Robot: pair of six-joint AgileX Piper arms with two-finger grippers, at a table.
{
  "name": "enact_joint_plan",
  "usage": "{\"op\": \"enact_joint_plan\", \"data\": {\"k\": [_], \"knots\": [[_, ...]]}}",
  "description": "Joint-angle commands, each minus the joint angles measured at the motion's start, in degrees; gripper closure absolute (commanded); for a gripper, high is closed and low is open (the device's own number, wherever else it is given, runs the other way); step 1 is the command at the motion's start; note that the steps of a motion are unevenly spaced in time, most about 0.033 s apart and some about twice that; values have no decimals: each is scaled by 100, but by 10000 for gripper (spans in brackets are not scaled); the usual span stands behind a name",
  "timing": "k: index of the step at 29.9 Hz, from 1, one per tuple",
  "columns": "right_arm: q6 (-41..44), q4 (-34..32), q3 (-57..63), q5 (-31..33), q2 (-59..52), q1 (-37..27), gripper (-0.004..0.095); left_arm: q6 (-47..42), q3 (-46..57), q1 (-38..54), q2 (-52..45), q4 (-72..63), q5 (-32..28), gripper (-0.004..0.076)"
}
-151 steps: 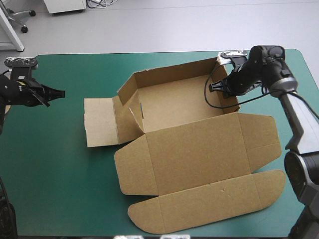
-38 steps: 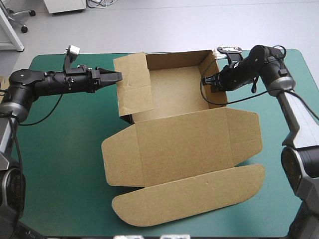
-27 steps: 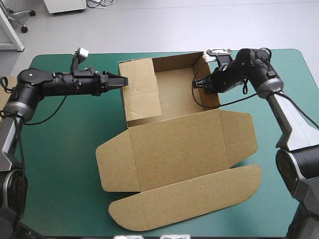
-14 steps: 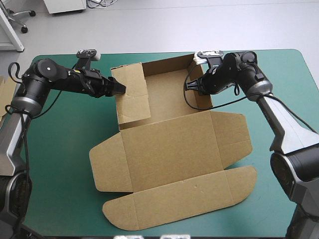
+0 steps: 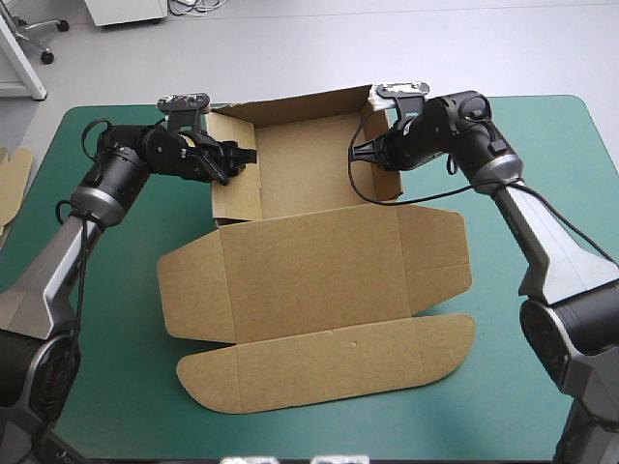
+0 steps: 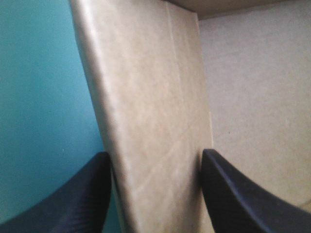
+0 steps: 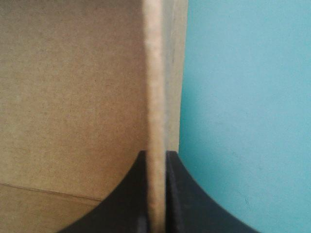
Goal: Fold the box
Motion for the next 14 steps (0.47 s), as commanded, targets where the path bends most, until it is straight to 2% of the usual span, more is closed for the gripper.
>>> {"op": "enact_joint_plan", "data": {"k": [1,7,11,14], "knots": [[20,165,-256,-218,-324,52,920,-104,-192,-50,-256,-177,-628,340],[20,159,-256,-167,-324,52,921,-104,-205,-95,-217,-316,-324,444],[20,197,-256,-133,-324,52,921,69,-205,-95,-215,-453,-508,451],[20,197,-256,-55,-324,52,921,111,-205,-95,-215,-453,-622,518]]}}
